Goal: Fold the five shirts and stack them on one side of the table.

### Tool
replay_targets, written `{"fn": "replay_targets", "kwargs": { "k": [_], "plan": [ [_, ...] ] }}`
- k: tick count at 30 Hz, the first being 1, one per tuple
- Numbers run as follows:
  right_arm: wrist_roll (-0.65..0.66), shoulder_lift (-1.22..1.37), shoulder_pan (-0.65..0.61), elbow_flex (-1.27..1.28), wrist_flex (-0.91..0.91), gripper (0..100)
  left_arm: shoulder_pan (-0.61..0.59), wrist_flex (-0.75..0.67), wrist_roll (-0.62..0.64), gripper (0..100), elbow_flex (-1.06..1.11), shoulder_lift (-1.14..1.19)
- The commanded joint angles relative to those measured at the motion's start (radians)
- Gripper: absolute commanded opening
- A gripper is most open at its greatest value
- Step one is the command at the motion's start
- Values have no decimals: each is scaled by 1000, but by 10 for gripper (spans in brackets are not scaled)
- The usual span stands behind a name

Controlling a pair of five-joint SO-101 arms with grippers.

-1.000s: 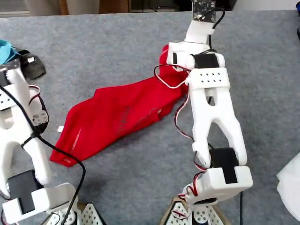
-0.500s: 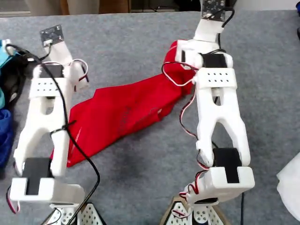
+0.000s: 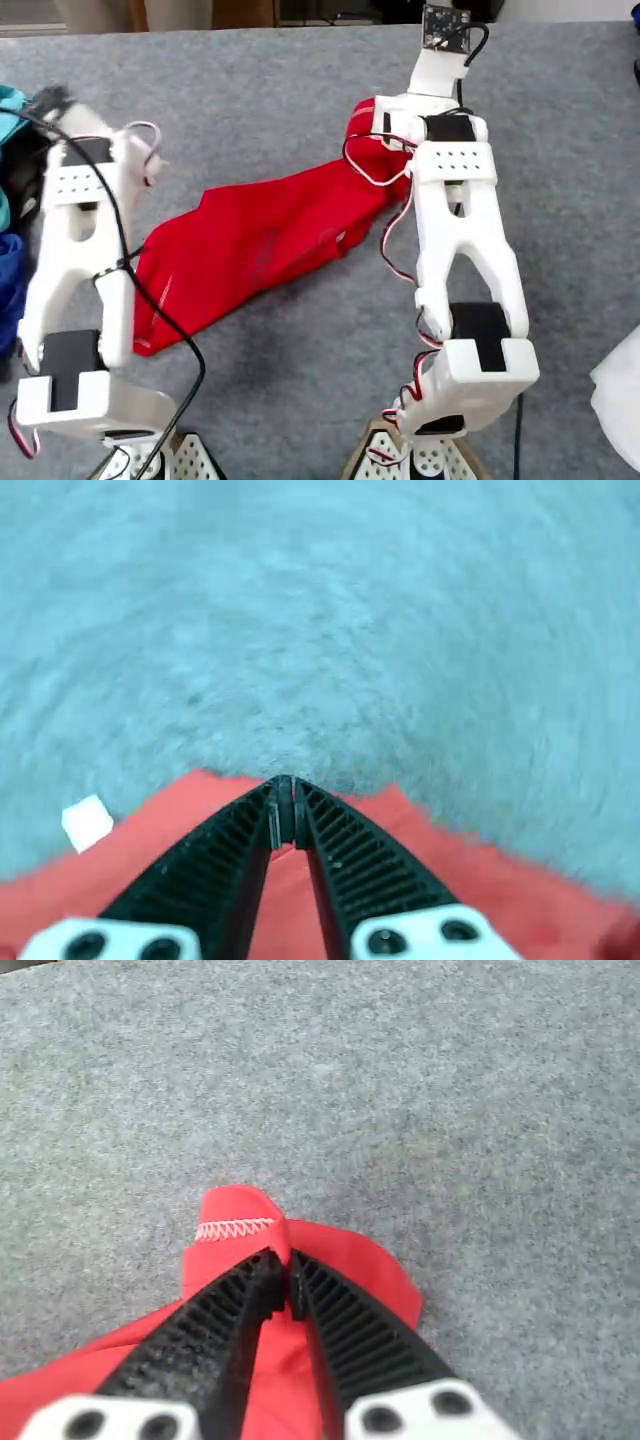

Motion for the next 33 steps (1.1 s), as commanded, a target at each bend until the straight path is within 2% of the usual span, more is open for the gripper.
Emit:
{"fn": "replay_targets", "kwargs": {
  "k": [1, 6, 8, 12, 14, 16, 19, 21, 28, 31, 33],
  "plan": [
    [9, -2, 8, -47, -15, 6, -35, 31, 114, 23, -40, -15],
    [8, -2, 8, -47, -14, 6, -75, 129, 81, 23, 14, -22],
    [5, -2, 7, -48, -14, 6, -140, 150, 83, 22, 25, -12],
    [2, -4, -4, -45, -14, 6, -241, 196, 204, 20, 15, -21],
    [2, -4, -18, -44, -14, 6, -293, 264, 242, 20, -40, -21],
    [2, -4, -25, -42, -14, 6, -379, 330, 275, 20, -103, -10],
    [2, -4, -33, -42, -14, 6, -508, 385, 387, 20, -169, -10],
    [0, -4, -35, -41, -14, 6, -559, 422, 419, 20, -210, -10],
    [0, -4, -35, -41, -14, 6, -580, 436, 434, 18, -315, -10],
    [0, -4, -35, -44, -14, 6, -580, 423, 557, 17, -377, -5],
    [0, -4, -35, -44, -14, 6, -566, 381, 572, 17, -425, 12]
  ]
}}
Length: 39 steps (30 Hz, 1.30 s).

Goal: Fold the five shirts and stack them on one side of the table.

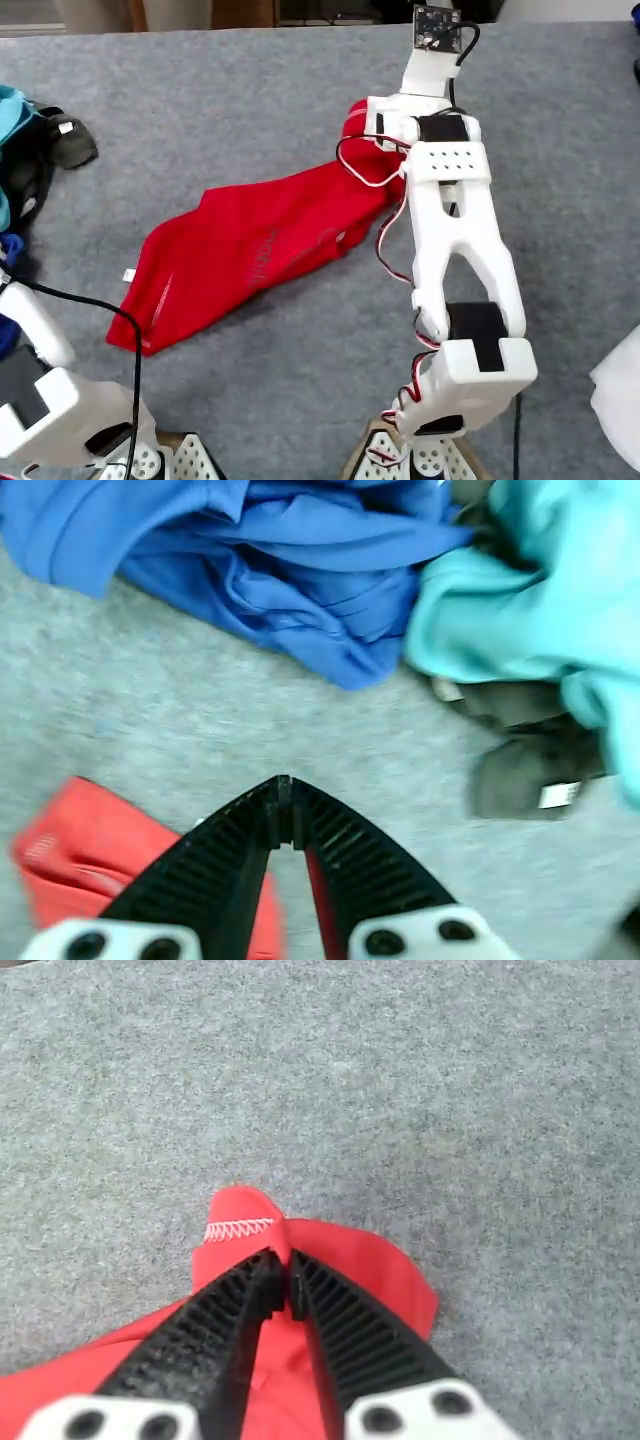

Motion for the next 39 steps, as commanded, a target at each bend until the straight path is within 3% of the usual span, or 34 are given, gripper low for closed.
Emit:
{"fn": "replay_targets", "kwargs": {
  "k": [1, 3, 8, 14, 25, 35, 37, 39],
  "plan": [
    [0, -4, -13, -44, -14, 6, 34, -63, 38, 18, -120, 19],
    [0, -4, -15, -44, -14, 6, 115, -69, -5, 19, -149, 38],
    [0, -4, -18, -45, -14, 6, 288, -89, -325, 19, -166, 50],
    [0, -4, -16, -47, -14, 6, 359, -103, -328, 19, -203, 51],
    [0, -4, -16, -44, -14, 6, 385, -44, -345, 20, -308, 87],
    [0, -4, -19, -42, -14, 6, 491, -149, -859, 20, -324, 252],
    [0, -4, -18, -42, -14, 6, 520, -166, -922, 29, -327, 326],
    [0, -4, -16, -42, -14, 6, 555, -140, -905, 94, -359, 414]
  ]
}}
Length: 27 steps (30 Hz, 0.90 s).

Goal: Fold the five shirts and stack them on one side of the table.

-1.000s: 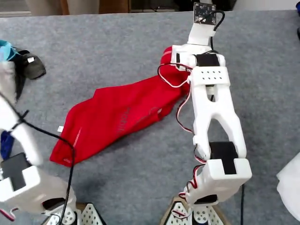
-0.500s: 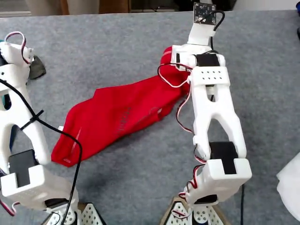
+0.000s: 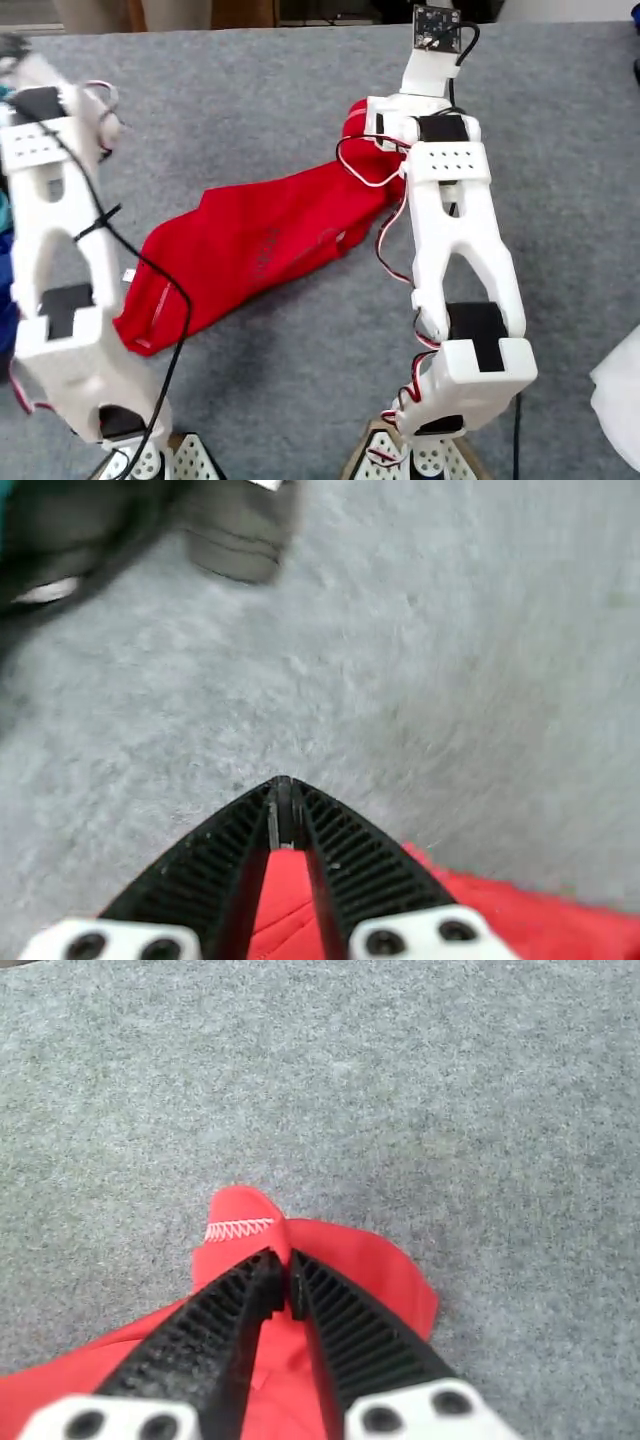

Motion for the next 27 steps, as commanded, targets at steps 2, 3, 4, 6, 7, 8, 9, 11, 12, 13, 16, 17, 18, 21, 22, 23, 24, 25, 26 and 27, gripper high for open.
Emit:
{"fn": "replay_targets", "kwargs": {
  "k": [2, 3, 4, 6, 7, 8, 9, 11, 12, 13, 16, 17, 18, 21, 22, 23, 24, 25, 26, 27],
  "plan": [
    [0, -4, -15, -44, -14, 6, 75, 49, -2, 151, -169, 166],
    [0, -4, -15, -44, -14, 6, 87, 77, 0, 151, -229, 219],
    [0, -4, -15, -44, -14, 6, 97, 112, 2, 148, -305, 266],
    [0, -1, -15, -44, -14, 6, 120, 196, 2, 148, -473, 363],
    [0, 1, -15, -44, -14, 6, 137, 236, -2, 150, -552, 410],
    [0, 2, -15, -44, -14, 6, 153, 275, -3, 150, -626, 461],
    [0, 2, -15, -44, -14, 6, 172, 308, -5, 150, -687, 509],
    [0, 4, -15, -44, -14, 6, 203, 361, -5, 150, -793, 591],
    [0, 4, -16, -44, -14, 6, 216, 376, -5, 150, -835, 630],
    [0, 4, -16, -42, -14, 6, 227, 379, -5, 149, -864, 659],
    [0, 4, -16, -42, -14, 6, 261, 379, 2, 148, -882, 690],
    [0, 4, -16, -42, -14, 6, 273, 379, 2, 148, -881, 696],
    [0, 4, -16, -42, -14, 6, 281, 379, 2, 147, -876, 696],
    [0, 4, -18, -42, -14, 6, 287, 376, 3, 147, -855, 697],
    [0, 4, -19, -42, -14, 6, 282, 367, 3, 147, -842, 700],
    [0, 4, -19, -42, -14, 6, 278, 351, 3, 147, -825, 711],
    [0, 4, -21, -42, -14, 6, 270, 342, 3, 147, -813, 723],
    [0, 4, -21, -41, -14, 6, 264, 338, 3, 147, -804, 737],
    [0, 4, -21, -41, -14, 6, 259, 336, 3, 147, -804, 751],
    [0, 4, -21, -41, -14, 6, 256, 336, 3, 147, -801, 765]
  ]
}}
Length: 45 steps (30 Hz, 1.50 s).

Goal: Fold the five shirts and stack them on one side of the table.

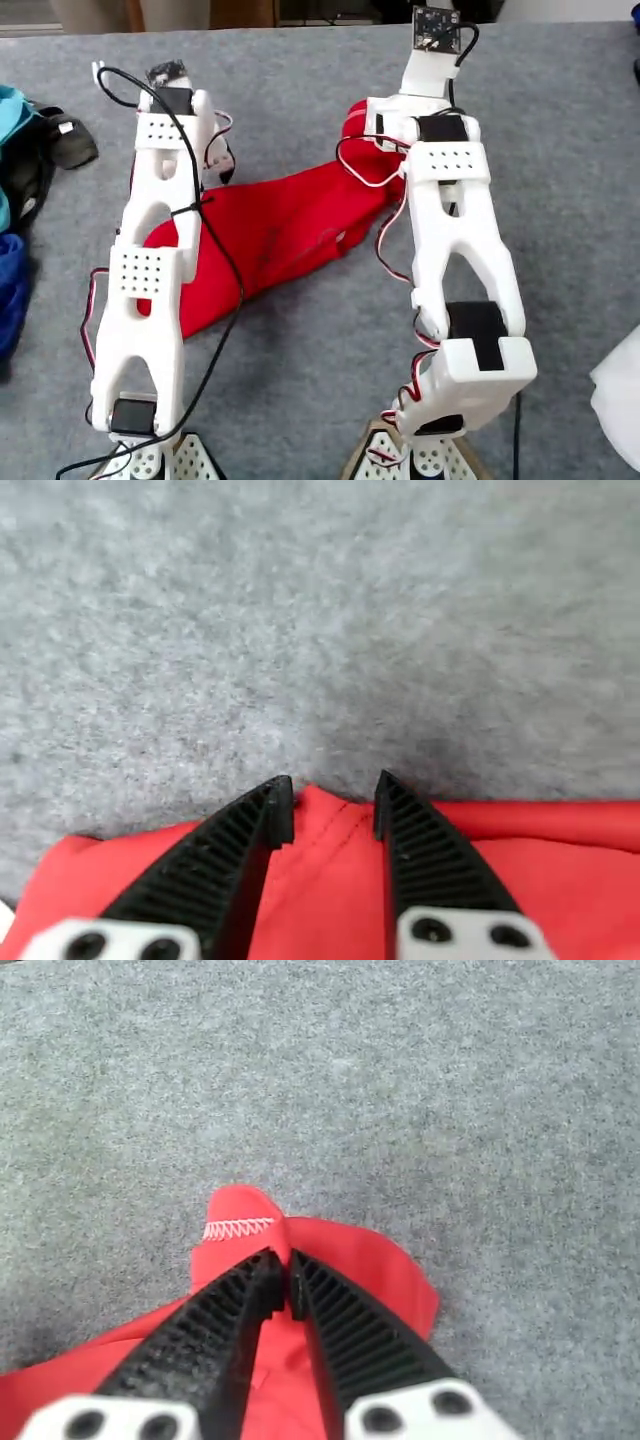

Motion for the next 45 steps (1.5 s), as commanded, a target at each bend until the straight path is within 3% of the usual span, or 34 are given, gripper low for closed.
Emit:
{"fn": "replay_targets", "kwargs": {
  "k": [1, 10, 14, 24, 32, 39, 45],
  "plan": [
    [0, -2, -21, -41, -14, 6, -20, -18, 2, 147, -2, 18],
    [0, -2, -21, -41, -14, 6, -38, -14, 2, 136, 5, 51],
    [0, -2, -21, -41, -14, 6, -34, -15, 2, 16, -3, 51],
    [0, -2, -21, -41, -14, 6, -28, -18, 2, 19, -9, 42],
    [0, -5, -21, -42, -15, 6, -32, 23, 12, 19, -384, 36],
    [-63, -8, -15, -65, -21, 6, -32, 21, 72, 19, -374, -199],
    [-198, -13, 21, -145, -15, 6, -35, 21, 55, 19, -370, -398]
  ]
}}
